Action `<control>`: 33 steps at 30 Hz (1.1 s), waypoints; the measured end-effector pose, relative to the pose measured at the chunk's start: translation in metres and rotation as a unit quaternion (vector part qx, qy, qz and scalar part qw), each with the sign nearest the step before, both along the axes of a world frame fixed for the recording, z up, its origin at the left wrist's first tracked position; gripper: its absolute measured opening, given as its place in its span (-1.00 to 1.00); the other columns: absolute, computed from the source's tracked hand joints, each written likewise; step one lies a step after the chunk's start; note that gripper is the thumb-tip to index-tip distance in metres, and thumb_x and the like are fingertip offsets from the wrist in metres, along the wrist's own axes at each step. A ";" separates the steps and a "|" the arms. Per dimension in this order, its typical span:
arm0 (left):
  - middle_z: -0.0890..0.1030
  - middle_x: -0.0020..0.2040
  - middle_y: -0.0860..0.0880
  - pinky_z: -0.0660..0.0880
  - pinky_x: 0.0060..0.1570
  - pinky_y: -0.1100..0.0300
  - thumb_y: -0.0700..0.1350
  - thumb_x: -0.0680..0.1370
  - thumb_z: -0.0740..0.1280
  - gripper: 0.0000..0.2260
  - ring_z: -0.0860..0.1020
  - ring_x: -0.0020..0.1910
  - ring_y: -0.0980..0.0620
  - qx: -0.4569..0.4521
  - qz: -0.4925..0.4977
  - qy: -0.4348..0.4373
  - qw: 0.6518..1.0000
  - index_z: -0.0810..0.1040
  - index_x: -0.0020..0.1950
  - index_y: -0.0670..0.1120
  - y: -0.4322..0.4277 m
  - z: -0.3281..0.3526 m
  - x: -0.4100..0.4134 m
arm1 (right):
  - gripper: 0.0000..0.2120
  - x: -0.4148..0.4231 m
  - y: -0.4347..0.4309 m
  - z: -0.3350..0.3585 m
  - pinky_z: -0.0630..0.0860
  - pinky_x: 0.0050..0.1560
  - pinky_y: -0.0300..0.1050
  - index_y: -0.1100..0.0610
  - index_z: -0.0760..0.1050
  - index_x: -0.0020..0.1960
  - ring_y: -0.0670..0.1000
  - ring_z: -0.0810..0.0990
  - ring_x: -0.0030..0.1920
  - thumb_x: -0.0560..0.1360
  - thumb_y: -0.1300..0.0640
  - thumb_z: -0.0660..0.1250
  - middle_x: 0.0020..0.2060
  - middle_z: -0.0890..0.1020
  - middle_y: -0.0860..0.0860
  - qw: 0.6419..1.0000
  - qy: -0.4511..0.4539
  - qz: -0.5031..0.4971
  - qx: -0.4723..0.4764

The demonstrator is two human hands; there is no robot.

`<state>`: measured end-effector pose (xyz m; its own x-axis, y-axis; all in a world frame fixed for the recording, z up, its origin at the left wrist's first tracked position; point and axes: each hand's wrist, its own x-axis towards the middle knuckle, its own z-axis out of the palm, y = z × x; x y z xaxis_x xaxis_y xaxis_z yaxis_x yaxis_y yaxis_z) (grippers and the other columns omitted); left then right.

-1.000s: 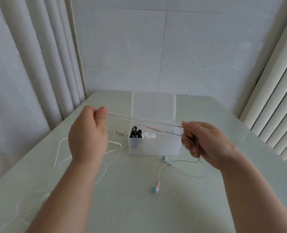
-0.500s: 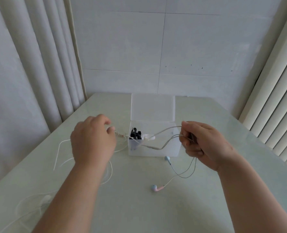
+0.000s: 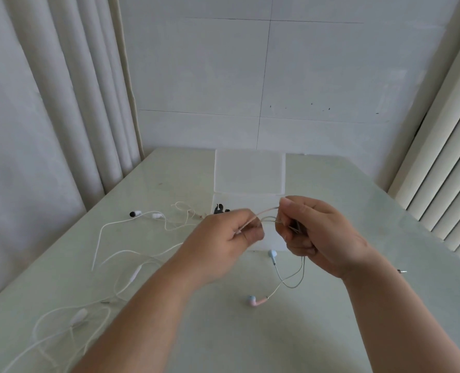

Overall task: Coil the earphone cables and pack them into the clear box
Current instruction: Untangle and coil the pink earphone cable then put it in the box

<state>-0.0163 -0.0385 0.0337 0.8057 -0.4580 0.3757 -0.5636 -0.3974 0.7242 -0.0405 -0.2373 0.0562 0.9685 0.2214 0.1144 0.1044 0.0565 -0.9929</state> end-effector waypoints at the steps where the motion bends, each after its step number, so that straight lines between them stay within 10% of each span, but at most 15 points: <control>1: 0.64 -0.22 0.12 0.49 -0.16 0.17 0.05 0.56 0.30 -0.88 0.56 -0.23 0.11 -0.030 -0.005 -0.005 1.000 0.54 -0.13 0.05 0.002 0.002 0.000 | -0.70 -0.001 -0.002 0.001 0.14 -0.52 -0.23 0.11 0.43 -0.35 -0.03 0.19 -0.53 0.52 0.00 0.24 -0.45 0.48 0.09 1.000 -0.003 -0.006 -0.005; 6: 0.57 -0.37 -0.03 0.45 -0.31 0.26 -0.02 0.55 0.22 -0.87 0.55 -0.39 0.14 -0.138 0.069 -0.031 0.987 0.46 -0.19 0.05 0.014 0.009 0.003 | -0.66 -0.002 -0.011 0.002 0.28 -0.53 -0.22 0.11 0.38 -0.39 -0.01 0.27 -0.54 0.50 -0.03 0.26 -0.48 0.47 0.09 0.999 -0.004 -0.035 -0.036; 16: 0.46 -0.32 0.11 0.23 -0.33 0.13 -0.04 0.59 0.27 -0.87 0.38 -0.32 0.00 -0.025 0.346 -0.229 0.909 0.46 -0.11 -0.06 0.036 0.009 0.014 | -0.64 0.002 -0.013 -0.001 0.41 -0.45 -0.16 0.06 0.39 -0.40 0.04 0.39 -0.49 0.53 -0.05 0.25 -0.46 0.51 0.06 0.995 -0.031 -0.044 -0.081; 28: 0.46 -0.32 0.16 0.23 -0.28 0.14 -0.08 0.64 0.20 -0.86 0.44 -0.26 -0.03 -0.144 0.393 -0.153 0.895 0.48 -0.04 -0.10 0.046 0.011 0.020 | -0.65 0.002 -0.035 -0.002 0.43 -0.51 -0.09 0.10 0.41 -0.35 0.07 0.44 -0.47 0.48 -0.11 0.28 -0.46 0.47 0.05 0.987 -0.013 -0.082 -0.138; 33: 0.47 -0.39 0.14 0.28 -0.36 0.26 -0.04 0.62 0.24 -0.86 0.47 -0.33 0.17 -0.147 0.362 -0.152 0.908 0.46 -0.13 -0.02 0.044 0.009 0.019 | -0.67 0.005 -0.032 -0.005 0.13 -0.49 -0.24 0.04 0.37 -0.33 0.00 0.18 -0.51 0.46 -0.18 0.21 -0.50 0.26 -0.09 0.973 0.013 -0.140 -0.186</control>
